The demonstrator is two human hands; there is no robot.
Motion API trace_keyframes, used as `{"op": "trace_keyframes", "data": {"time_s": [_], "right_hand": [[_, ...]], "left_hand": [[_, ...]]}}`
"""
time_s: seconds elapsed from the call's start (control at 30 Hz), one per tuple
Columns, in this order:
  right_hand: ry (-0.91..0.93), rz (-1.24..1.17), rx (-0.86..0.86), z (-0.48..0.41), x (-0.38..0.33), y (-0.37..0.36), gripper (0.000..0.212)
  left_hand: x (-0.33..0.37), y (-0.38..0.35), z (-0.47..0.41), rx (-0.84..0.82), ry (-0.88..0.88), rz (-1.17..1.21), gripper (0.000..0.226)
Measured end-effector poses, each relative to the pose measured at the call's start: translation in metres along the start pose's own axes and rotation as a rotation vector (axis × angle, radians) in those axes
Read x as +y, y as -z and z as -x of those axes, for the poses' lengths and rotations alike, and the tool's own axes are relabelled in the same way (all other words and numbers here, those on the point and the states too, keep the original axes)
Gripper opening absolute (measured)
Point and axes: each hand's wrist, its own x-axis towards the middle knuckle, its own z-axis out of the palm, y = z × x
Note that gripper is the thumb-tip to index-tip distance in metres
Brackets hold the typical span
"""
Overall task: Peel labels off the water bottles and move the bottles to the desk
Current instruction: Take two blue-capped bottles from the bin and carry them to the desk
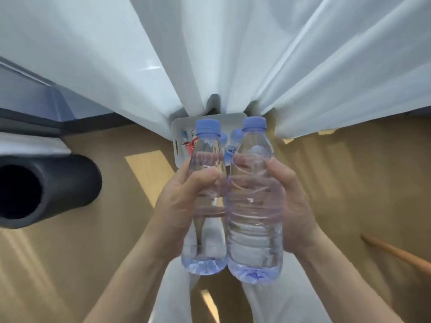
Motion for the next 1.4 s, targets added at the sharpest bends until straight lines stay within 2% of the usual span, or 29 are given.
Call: {"op": "trace_keyframes", "data": {"time_s": [0.2,0.3,0.37,0.43,0.5,0.6,0.63,0.67,0.7,0.77,0.83,0.97,1.03,1.1,1.2,1.3,1.4], "right_hand": [[0.117,0.205,-0.092,0.095,-0.073,-0.163,0.039],[0.064,0.267,-0.103,0.130,-0.099,-0.239,0.033],[0.036,0.336,-0.131,0.147,-0.109,-0.282,0.033],[0.062,0.350,-0.282,0.164,-0.112,-0.315,0.031],[0.014,0.353,-0.459,0.189,-0.110,-0.343,0.038],[-0.142,0.273,-0.817,0.223,-0.090,-0.368,0.053],[-0.140,0.327,-0.854,0.230,-0.082,-0.371,0.060],[-0.143,0.443,-0.831,0.233,-0.076,-0.369,0.067],[-0.048,0.621,-0.776,0.237,-0.072,-0.366,0.071],[0.005,0.741,-0.724,0.248,-0.060,-0.367,0.060],[-0.029,0.814,-0.778,0.264,-0.044,-0.379,0.054],[-0.095,0.861,-0.963,0.297,-0.005,-0.408,0.061],[-0.112,0.879,-1.039,0.314,0.020,-0.423,0.059],[-0.116,0.924,-1.098,0.330,0.052,-0.435,0.055],[-0.163,0.996,-1.188,0.362,0.117,-0.449,0.056],[-0.307,0.997,-1.264,0.403,0.193,-0.452,0.071],[-0.416,0.978,-1.320,0.451,0.272,-0.450,0.077]], "left_hand": [[0.146,-0.024,0.143,0.001,-0.193,0.049,0.045],[0.201,-0.033,0.204,0.081,-0.254,0.117,0.041],[0.227,-0.032,0.237,0.169,-0.324,0.112,0.052],[0.244,-0.032,0.275,0.244,-0.396,0.137,0.050],[0.249,-0.033,0.313,0.348,-0.460,0.163,0.032],[0.233,-0.039,0.365,0.479,-0.540,0.192,0.025],[0.223,-0.041,0.381,0.538,-0.560,0.204,0.025],[0.212,-0.044,0.395,0.591,-0.573,0.234,0.028],[0.203,-0.046,0.407,0.618,-0.572,0.273,0.033],[0.189,-0.052,0.431,0.659,-0.576,0.364,0.048],[0.180,-0.057,0.460,0.699,-0.621,0.500,0.058],[0.157,-0.055,0.519,0.790,-0.743,0.585,0.052],[0.141,-0.052,0.549,0.853,-0.815,0.592,0.042],[0.121,-0.050,0.582,0.922,-0.876,0.614,0.043],[0.078,-0.037,0.635,1.069,-0.929,0.651,0.049],[0.022,-0.021,0.696,1.179,-0.944,0.664,0.047],[-0.039,-0.007,0.760,1.283,-1.010,0.631,0.031]]}}
